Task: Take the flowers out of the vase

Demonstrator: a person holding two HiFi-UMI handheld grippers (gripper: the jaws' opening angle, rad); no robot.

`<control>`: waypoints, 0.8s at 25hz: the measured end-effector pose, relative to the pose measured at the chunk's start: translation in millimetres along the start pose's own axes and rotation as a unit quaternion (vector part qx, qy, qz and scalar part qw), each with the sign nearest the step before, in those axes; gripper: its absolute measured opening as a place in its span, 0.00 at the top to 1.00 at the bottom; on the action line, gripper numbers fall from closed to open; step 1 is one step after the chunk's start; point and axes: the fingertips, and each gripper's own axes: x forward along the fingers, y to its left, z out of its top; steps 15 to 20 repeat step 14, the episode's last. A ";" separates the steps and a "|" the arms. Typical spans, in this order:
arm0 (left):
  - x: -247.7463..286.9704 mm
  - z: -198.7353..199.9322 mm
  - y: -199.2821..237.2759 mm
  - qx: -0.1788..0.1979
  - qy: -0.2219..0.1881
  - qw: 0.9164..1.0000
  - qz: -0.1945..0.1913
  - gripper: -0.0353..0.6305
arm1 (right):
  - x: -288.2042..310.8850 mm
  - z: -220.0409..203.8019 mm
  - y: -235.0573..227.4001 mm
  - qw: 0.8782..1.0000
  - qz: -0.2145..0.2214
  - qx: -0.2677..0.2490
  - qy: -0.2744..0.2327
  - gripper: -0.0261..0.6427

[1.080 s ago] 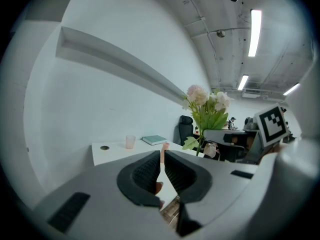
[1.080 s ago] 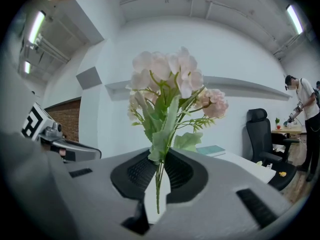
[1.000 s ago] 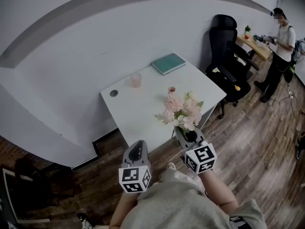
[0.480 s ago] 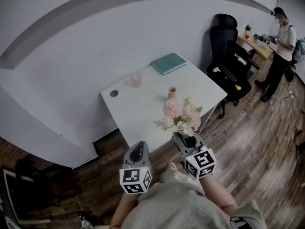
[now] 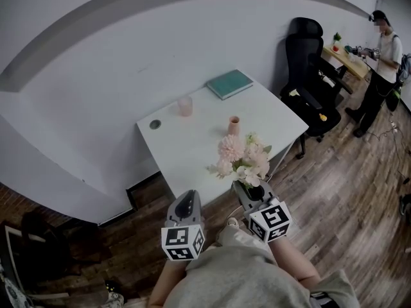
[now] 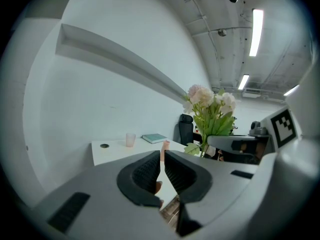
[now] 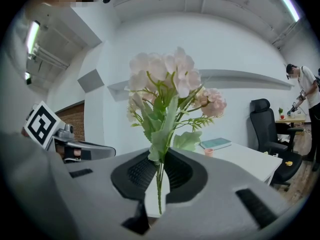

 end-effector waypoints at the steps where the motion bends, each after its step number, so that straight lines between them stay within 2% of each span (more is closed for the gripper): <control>1: 0.4 -0.3 -0.4 0.000 0.000 1.000 0.000 0.91 | 0.0 -0.1 0.2 1.000 0.002 0.000 0.000 0.90; 20: 3.9 -7.0 -0.9 -0.007 0.001 1.000 0.001 0.91 | 1.3 1.5 -2.2 1.000 0.011 0.008 -0.006 0.90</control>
